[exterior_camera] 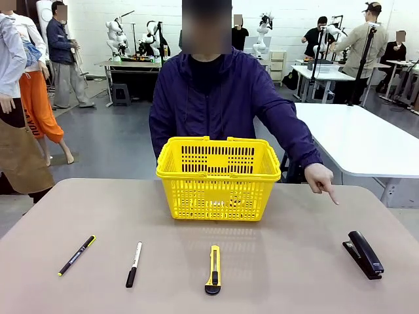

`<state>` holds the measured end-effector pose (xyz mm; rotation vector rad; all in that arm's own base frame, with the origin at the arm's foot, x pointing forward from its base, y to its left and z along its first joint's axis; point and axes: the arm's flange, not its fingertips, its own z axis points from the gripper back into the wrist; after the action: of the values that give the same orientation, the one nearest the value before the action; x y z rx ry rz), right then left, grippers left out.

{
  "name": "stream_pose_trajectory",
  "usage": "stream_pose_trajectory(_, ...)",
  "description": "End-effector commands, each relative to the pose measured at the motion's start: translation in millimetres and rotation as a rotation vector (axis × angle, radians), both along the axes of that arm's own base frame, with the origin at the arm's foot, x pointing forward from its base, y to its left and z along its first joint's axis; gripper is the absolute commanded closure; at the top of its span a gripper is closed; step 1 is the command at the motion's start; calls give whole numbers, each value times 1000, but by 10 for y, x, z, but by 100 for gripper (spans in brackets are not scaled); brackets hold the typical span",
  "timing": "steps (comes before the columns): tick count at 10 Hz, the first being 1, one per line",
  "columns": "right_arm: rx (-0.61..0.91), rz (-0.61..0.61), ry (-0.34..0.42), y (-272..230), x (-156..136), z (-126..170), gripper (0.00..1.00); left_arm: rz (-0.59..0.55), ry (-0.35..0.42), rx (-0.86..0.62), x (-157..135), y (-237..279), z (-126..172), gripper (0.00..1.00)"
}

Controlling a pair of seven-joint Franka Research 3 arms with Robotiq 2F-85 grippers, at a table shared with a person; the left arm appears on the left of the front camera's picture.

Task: Place the items the person wants into the basket.
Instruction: Pick up the item the person points to and place it in the Market Basket.

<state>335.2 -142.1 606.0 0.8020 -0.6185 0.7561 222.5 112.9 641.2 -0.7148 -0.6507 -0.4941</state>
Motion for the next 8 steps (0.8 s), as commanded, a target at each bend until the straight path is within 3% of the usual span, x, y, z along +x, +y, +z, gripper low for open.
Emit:
stream_pose_trajectory(1, 0, 0, 0, 0, 0, 0, 0, -14, -11, -7, 1, 20, 1, 0)
stream_pose_trajectory(3, -373, -296, 226, 452, 178, -201, 0, -14, -11, -7, 1, 20, 1, 0)
stream_pose_trajectory(4, -482, -383, 237, 653, 292, -288, 0, -14, -11, -7, 1, 20, 1, 0)
stream_pose_trajectory(6, -619, -448, 336, 982, 590, -542, 0, -14, -11, -7, 1, 20, 1, 0)
stream_pose_trajectory(8, -712, -422, 470, 1161, 972, -911, 0, -14, -11, -7, 1, 20, 1, 0)
